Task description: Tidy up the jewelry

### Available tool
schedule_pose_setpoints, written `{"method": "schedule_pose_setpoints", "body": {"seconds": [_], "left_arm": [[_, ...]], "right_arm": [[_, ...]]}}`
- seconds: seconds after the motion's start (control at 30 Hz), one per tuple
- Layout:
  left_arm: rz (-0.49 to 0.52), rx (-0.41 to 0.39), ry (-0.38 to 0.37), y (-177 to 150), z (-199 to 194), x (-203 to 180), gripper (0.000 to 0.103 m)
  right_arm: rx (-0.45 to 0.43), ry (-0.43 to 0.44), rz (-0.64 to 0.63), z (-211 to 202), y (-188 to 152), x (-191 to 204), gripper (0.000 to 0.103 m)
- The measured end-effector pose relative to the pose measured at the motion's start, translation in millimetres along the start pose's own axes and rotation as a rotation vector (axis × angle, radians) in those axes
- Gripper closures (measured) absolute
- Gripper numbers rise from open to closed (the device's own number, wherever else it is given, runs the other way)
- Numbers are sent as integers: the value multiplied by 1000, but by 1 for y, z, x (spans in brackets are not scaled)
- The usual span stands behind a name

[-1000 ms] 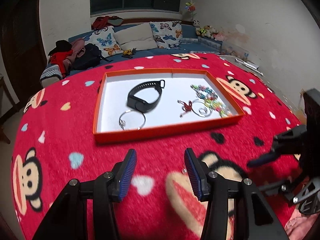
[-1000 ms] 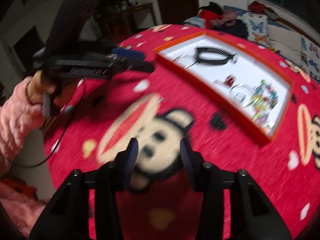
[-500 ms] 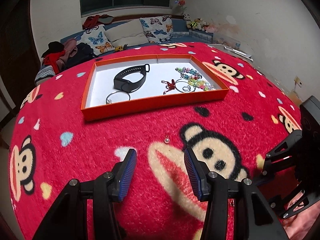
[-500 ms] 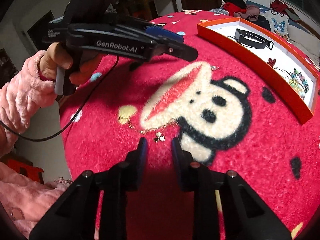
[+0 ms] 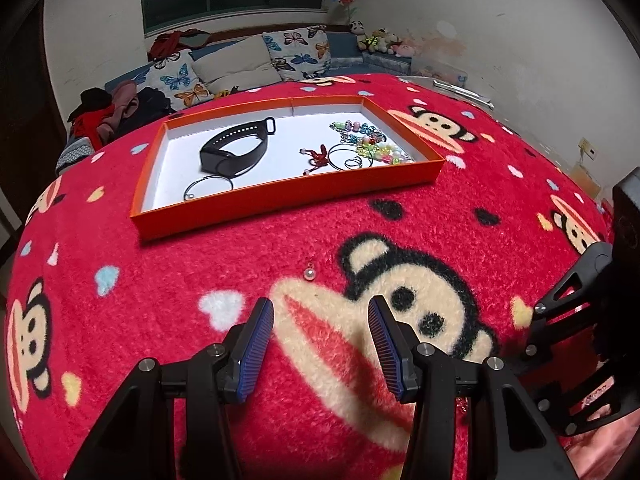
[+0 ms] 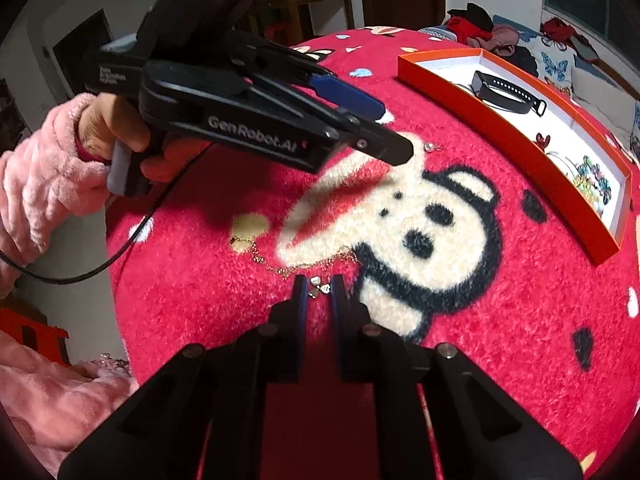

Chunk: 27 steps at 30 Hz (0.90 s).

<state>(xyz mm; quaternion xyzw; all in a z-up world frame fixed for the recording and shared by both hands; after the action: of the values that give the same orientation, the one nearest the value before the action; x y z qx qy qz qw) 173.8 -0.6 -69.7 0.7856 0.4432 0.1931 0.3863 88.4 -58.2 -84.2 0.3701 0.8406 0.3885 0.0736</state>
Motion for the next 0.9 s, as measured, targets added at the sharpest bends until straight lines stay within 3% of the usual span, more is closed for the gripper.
{"method": "schedule_pose_setpoints", "body": {"seconds": [0.13,0.33,0.53,0.67,0.9], "left_arm": [[5,-1,2,3,11,-1,51],[5,15,-4,7,36,2,76],[13,8,-1,10,49,3,82],[22,3,17,11,52,4,94],[-20,-24,4,15,41,6,96]], "right_arm": [[-5,-3,20,-9,-2,-9,92],[-29,-28,69,-29,1,-28,92],[-72,-57,103,-47,9,-43,92],[-109,-73,117,-60,19,-50,92],[-216,-79,128,-85,53,-59,92]]}}
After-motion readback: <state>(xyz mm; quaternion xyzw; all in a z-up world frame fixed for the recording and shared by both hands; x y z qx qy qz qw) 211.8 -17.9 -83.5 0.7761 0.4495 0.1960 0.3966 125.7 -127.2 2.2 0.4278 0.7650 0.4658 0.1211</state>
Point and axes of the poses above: each gripper's, at about its wrist camera, not at the fingertips, and z roughly the way its jaws point, x to its left, y to its top, the point moved 4 cm from there along z, roughly the way its jaws point, and after that the axes turned 13 degrees about -x, right-handed, at the moved point
